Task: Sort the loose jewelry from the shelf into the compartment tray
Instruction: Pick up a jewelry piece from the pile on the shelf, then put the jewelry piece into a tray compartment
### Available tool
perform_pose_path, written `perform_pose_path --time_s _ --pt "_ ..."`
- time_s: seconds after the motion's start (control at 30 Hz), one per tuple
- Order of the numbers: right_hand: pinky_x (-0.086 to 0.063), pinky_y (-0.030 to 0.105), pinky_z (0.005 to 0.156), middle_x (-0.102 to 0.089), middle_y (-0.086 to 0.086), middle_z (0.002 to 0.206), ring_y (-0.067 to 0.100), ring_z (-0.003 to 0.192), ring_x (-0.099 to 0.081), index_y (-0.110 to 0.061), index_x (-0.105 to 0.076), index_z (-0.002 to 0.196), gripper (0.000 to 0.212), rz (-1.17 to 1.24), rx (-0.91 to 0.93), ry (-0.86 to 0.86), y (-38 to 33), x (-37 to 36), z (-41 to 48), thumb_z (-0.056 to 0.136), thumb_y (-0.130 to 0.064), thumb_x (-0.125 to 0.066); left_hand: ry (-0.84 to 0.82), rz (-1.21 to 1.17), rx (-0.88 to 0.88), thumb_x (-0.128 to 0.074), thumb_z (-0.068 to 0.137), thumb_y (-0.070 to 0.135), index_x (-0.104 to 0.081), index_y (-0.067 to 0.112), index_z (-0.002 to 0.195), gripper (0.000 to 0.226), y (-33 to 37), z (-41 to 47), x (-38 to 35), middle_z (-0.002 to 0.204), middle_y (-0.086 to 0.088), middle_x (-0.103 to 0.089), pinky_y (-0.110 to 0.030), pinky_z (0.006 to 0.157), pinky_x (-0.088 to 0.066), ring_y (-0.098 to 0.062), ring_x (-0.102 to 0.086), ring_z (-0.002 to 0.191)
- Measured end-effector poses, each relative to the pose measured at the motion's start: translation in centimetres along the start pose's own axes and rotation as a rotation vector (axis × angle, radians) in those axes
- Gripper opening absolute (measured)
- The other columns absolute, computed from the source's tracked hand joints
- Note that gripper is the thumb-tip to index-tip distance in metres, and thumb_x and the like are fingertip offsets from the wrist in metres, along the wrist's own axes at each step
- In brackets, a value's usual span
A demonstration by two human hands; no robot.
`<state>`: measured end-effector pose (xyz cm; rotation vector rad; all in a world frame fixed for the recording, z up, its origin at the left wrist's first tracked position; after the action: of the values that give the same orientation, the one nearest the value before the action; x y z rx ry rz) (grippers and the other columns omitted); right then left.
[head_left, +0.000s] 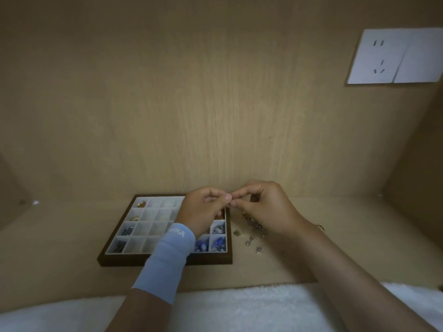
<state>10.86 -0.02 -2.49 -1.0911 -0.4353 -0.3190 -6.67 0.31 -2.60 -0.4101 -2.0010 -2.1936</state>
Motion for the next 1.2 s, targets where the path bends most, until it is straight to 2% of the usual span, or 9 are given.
perform_pose_path --time_s 0.17,0.27,0.37,0.47,0.57,0.7,0.83,1.0,1.2 --pt "-0.044 0.015 0.059 -0.074 -0.010 0.084 0.000 0.058 -0.057 -0.026 -0.081 0.091 0.007 -0.010 -0.002 -0.040 -1.2 -2.1 -0.1 0.087 -0.022 -0.076 0.005 0.051 -0.077 -0.063 0.091 0.025 -0.072 0.020 0.086 0.012 -0.7 -1.5 2.6 0.075 0.008 -0.073 -0.022 0.072 -0.050 -0.003 -0.066 0.072" --pt "-0.039 0.011 0.054 -0.073 -0.013 0.080 -0.004 0.055 -0.056 -0.027 -0.078 0.082 0.003 -0.106 -0.083 -0.028 -1.2 -2.4 0.4 0.085 -0.026 -0.078 0.154 0.305 -0.148 -0.058 0.093 0.030 -0.069 0.026 0.084 0.014 -2.0 -1.6 4.0 0.084 0.012 -0.070 -0.022 0.077 -0.046 -0.004 -0.062 0.082" --pt "-0.049 0.020 0.062 -0.072 -0.016 0.081 -0.006 0.066 -0.061 -0.029 -0.075 0.078 0.008 -0.261 -0.129 -0.098 -1.2 -3.1 1.6 0.084 -0.034 -0.077 0.214 0.647 -0.197 -0.056 0.093 0.032 -0.067 0.030 0.105 0.016 -3.4 -1.3 5.6 0.110 0.011 -0.064 -0.027 0.093 -0.041 -0.010 -0.052 0.107" --pt "-0.055 0.031 0.076 -0.070 -0.015 0.088 0.001 0.081 -0.063 -0.028 -0.075 0.082 0.009 -0.438 -0.097 -0.220 -1.6 -4.4 2.9 0.089 -0.033 -0.071 0.114 0.747 -0.210 -0.057 0.091 0.035 -0.062 0.031 0.122 0.032 -4.3 -1.0 5.7 0.130 0.010 -0.057 -0.034 0.107 -0.035 -0.015 -0.044 0.125" --pt "-0.053 0.031 0.076 -0.066 -0.012 0.092 0.008 0.083 -0.062 -0.025 -0.075 0.087 0.008 -0.602 -0.006 -0.329 -2.2 -6.0 4.2 0.090 -0.030 -0.069 0.058 0.794 -0.176 -0.054 0.092 0.040 -0.056 0.033 0.130 0.039 -4.8 -0.9 5.4 0.142 0.010 -0.048 -0.034 0.112 -0.029 -0.014 -0.038 0.132" --pt "-0.052 0.031 0.075 -0.068 -0.009 0.095 0.010 0.086 -0.061 -0.026 -0.076 0.091 0.008 -0.733 0.075 -0.434 -2.2 -7.4 5.6 0.087 -0.028 -0.070 0.073 0.754 -0.185 -0.053 0.092 0.039 -0.056 0.036 0.129 0.038 -5.0 -0.7 5.7 0.140 0.012 -0.049 -0.031 0.110 -0.026 -0.012 -0.038 0.130" --pt "-0.051 0.029 0.073 -0.070 -0.009 0.094 0.010 0.086 -0.062 -0.025 -0.076 0.091 0.008 -0.790 0.087 -0.447 -2.1 -8.0 6.4 0.085 -0.027 -0.071 0.076 0.737 -0.181 -0.052 0.093 0.036 -0.057 0.035 0.128 0.036 -5.1 -0.7 5.8 0.137 0.013 -0.051 -0.031 0.109 -0.027 -0.012 -0.040 0.128" --pt "-0.052 0.024 0.076 -0.069 -0.016 0.089 0.001 0.083 -0.063 -0.029 -0.074 0.088 0.006 -0.634 0.004 -0.420 -2.3 -6.3 6.5 0.083 -0.028 -0.077 0.090 0.706 -0.179 -0.052 0.093 0.034 -0.057 0.035 0.128 0.035 -4.8 -0.8 6.1 0.134 0.013 -0.053 -0.031 0.109 -0.026 -0.011 -0.040 0.127" --pt "-0.049 0.021 0.077 -0.067 -0.021 0.085 -0.004 0.081 -0.061 -0.027 -0.076 0.090 0.005 -0.535 -0.136 -0.274 -2.1 -0.2 4.1 0.088 -0.023 -0.072 0.150 0.659 -0.238 -0.052 0.094 0.031 -0.061 0.035 0.120 0.028 -3.6 -1.2 5.3 0.124 0.012 -0.059 -0.032 0.108 -0.032 -0.011 -0.045 0.121"
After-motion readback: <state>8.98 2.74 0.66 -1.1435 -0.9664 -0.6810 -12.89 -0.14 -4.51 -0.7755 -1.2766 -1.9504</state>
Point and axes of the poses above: each hand's wrist, its own z-axis towards the middle knuckle, its own x-axis out of the back of the hand, y = z × x, the point moved 2 cm from there along z, towards the middle knuckle
